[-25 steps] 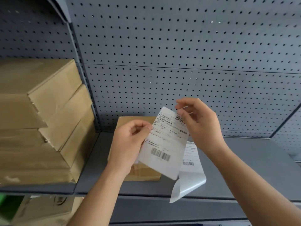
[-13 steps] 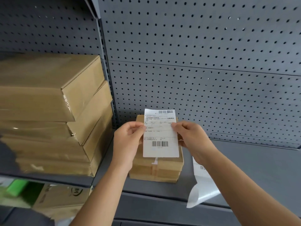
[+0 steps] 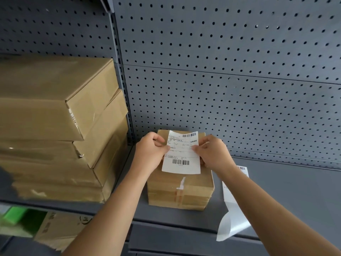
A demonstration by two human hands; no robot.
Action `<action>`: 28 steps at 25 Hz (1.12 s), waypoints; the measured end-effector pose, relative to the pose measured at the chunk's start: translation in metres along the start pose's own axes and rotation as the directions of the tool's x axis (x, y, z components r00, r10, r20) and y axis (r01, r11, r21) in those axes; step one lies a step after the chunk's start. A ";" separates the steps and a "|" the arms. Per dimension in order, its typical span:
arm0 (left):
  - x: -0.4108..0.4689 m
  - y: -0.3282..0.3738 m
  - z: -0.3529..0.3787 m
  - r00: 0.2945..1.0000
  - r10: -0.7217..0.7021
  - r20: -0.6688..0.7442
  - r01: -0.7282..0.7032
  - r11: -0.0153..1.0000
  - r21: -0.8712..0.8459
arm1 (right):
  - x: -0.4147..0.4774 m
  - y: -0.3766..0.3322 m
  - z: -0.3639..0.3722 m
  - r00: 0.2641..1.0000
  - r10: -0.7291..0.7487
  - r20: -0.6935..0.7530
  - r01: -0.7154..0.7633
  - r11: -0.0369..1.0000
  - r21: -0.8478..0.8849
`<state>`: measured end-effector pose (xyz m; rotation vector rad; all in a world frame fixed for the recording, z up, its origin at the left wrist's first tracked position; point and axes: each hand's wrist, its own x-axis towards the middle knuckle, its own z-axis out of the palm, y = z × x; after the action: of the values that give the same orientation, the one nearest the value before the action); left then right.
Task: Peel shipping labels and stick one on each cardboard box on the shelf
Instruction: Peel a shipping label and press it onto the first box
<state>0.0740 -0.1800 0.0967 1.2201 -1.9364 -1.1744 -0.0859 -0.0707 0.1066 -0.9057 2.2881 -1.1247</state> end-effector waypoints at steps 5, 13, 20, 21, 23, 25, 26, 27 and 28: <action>0.001 -0.001 0.003 0.999 -0.014 0.029 0.011 0.993 0.121 | 0.004 0.002 0.003 1.000 -0.019 0.006 0.020 0.994 -0.111; 0.004 0.009 0.011 0.998 0.015 0.058 -0.037 0.914 0.405 | -0.001 -0.003 0.012 0.993 -0.119 0.005 0.111 0.908 -0.405; 0.001 -0.001 0.013 0.909 0.381 0.172 -0.407 0.714 0.569 | -0.008 0.006 0.016 0.897 -0.442 -0.003 0.344 0.703 -0.622; 0.002 -0.003 0.014 0.867 0.431 0.250 -0.493 0.665 0.561 | -0.006 0.008 0.020 0.864 -0.503 0.032 0.413 0.670 -0.617; 0.006 -0.006 0.017 0.820 0.403 0.407 -0.573 0.601 0.557 | -0.002 0.009 0.029 0.842 -0.518 0.149 0.497 0.637 -0.589; 0.012 -0.011 0.020 0.815 0.315 0.487 -0.572 0.574 0.586 | 0.002 0.012 0.036 0.845 -0.473 0.249 0.519 0.613 -0.596; 0.014 -0.013 0.021 0.818 0.289 0.498 -0.565 0.566 0.600 | 0.004 0.015 0.038 0.851 -0.451 0.270 0.513 0.603 -0.611; 0.015 -0.015 0.021 0.822 0.277 0.498 -0.559 0.562 0.610 | 0.005 0.019 0.038 0.860 -0.431 0.274 0.500 0.601 -0.624; 0.016 -0.016 0.021 0.825 0.274 0.494 -0.555 0.559 0.616 | 0.005 0.021 0.037 0.868 -0.419 0.267 0.486 0.605 -0.631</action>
<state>0.0567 -0.1894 0.0725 0.7917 -2.9448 -0.3041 -0.0741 -0.0843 0.0673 -1.8706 2.4815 -0.3150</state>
